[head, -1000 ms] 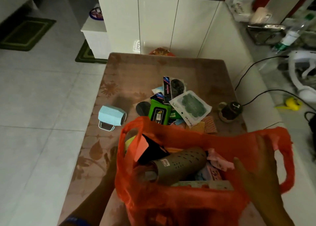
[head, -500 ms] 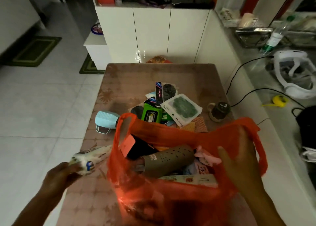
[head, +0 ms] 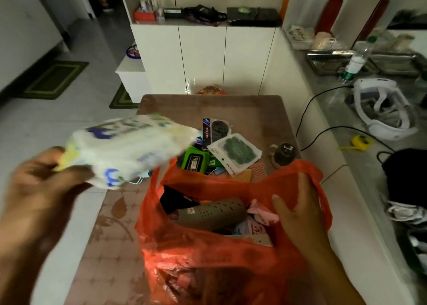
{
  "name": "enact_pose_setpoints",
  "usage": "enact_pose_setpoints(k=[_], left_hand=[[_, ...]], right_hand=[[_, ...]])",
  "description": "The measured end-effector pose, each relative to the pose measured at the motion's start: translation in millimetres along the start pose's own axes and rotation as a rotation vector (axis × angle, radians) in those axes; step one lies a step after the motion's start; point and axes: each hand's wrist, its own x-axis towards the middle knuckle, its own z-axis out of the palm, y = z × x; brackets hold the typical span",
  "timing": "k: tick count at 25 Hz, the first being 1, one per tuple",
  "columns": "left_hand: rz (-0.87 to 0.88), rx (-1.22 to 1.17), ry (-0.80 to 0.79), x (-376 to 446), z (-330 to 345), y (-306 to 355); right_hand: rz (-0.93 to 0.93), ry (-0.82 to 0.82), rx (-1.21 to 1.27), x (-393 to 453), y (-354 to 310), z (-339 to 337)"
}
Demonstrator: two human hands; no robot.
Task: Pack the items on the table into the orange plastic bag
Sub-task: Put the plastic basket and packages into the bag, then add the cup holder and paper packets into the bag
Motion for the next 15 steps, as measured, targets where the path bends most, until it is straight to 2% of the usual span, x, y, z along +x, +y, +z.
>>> enact_pose_setpoints(k=[2,4,6,8,10,11,13,14,15], left_hand=[[0.155,0.06,-0.166,-51.3,108.2,26.8],[0.039,0.165,-0.277,-79.5,182.2,9.1],[-0.142,0.383,-0.384,-75.4,204.3,-28.8],[-0.193,0.668,-0.539,-76.1,208.4,-51.3],[0.091,0.919,-0.609,-86.3,205.7,-56.3],[0.253,0.938,-0.553,-91.5,203.1,-50.7],[0.513,0.968,-0.31,-89.8,192.5,-32.1],[0.606,1.05,-0.173,-77.8,187.0,-31.7],[0.615,1.183,-0.073,-61.4,184.0,-30.4]], right_hand=[[0.031,0.006,0.108,2.2,-4.2,-6.2],[0.076,0.019,0.293,5.2,-11.5,-13.1],[0.092,0.016,0.363,8.8,-11.9,-16.7],[0.109,-0.08,0.328,7.1,-9.8,-22.3],[0.117,-0.159,0.322,5.7,-11.5,-35.4],[0.124,-0.103,0.374,7.2,-13.1,-44.3],[0.086,0.146,0.43,21.4,-14.2,-56.8],[0.076,0.181,0.32,32.2,-13.9,-56.8],[0.085,0.113,0.177,43.2,-11.3,-49.5]])
